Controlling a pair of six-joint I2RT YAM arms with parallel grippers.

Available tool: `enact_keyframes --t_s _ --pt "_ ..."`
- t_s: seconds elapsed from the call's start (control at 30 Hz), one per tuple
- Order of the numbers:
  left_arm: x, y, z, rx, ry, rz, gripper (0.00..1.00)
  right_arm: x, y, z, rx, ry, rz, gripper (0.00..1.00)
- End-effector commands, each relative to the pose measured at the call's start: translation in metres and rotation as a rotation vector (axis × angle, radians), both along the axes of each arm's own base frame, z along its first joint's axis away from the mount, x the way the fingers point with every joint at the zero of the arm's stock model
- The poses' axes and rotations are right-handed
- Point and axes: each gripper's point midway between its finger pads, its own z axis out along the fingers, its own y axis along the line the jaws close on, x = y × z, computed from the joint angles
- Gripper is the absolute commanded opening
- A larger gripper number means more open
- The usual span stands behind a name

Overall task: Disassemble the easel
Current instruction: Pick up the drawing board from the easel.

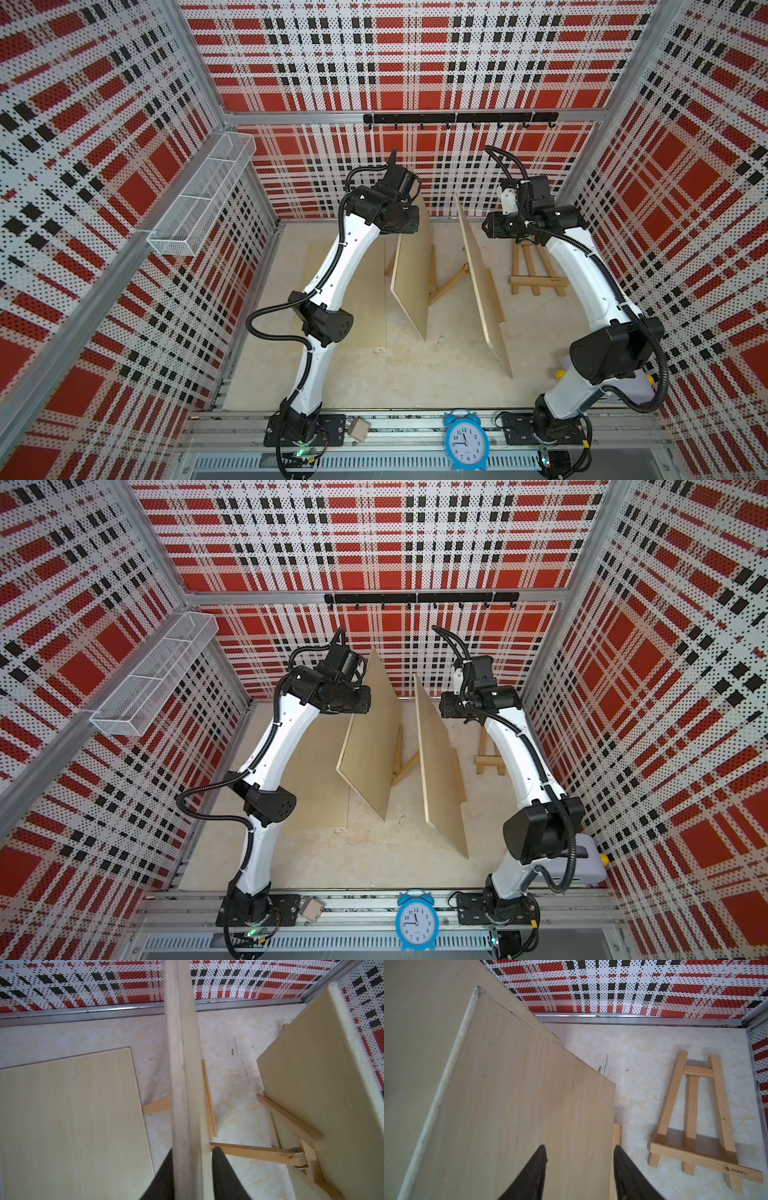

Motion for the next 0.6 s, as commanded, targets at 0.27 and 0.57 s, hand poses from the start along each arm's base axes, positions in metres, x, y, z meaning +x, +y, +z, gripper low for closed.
enact_keyframes --t_s 0.27,0.57 --pt "-0.0057 0.0061 -0.0097 0.049 0.030 0.037 0.25 0.0086 -0.0003 0.0036 -0.003 -0.023 0.032 0.54" --pt "-0.0098 0.0089 -0.0023 0.058 0.012 0.055 0.05 0.0080 -0.0012 0.0003 0.004 -0.019 0.041 0.54"
